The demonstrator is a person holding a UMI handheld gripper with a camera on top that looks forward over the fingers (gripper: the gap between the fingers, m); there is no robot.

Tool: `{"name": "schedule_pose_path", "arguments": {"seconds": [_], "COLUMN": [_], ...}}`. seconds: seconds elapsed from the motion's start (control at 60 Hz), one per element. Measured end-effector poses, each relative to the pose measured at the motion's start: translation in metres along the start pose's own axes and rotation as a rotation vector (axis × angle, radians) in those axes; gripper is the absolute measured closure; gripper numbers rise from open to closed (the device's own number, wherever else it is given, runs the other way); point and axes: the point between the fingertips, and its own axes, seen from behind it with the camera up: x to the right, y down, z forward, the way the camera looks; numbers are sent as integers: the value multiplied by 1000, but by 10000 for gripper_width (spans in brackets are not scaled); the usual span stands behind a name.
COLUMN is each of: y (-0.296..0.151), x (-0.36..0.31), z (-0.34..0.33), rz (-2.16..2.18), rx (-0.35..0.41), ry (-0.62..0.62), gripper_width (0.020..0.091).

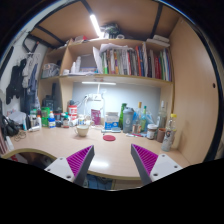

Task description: Pour water

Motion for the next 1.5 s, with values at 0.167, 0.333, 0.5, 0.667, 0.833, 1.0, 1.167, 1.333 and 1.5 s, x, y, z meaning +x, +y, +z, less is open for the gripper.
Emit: {"name": "schedule_pose_path", "arguments": {"seconds": [0.167,0.333,0.5,0.667,0.833,1.0,1.167,1.333,1.5], "y": [0,9,17,35,46,58,68,61,66], "x": [62,159,242,303,342,367,384,381,395], "z": [24,56,97,148,194,228,261,286,295], "rz": [-51,-53,-14,-34,-57,6,40,78,107], "rx": [11,8,-7,-47,-44,-45,-33,2,-6], "ry": [90,237,324,369,384,390,383,318,368], "gripper_width": [290,291,293,296,296,293,294,350,522]}}
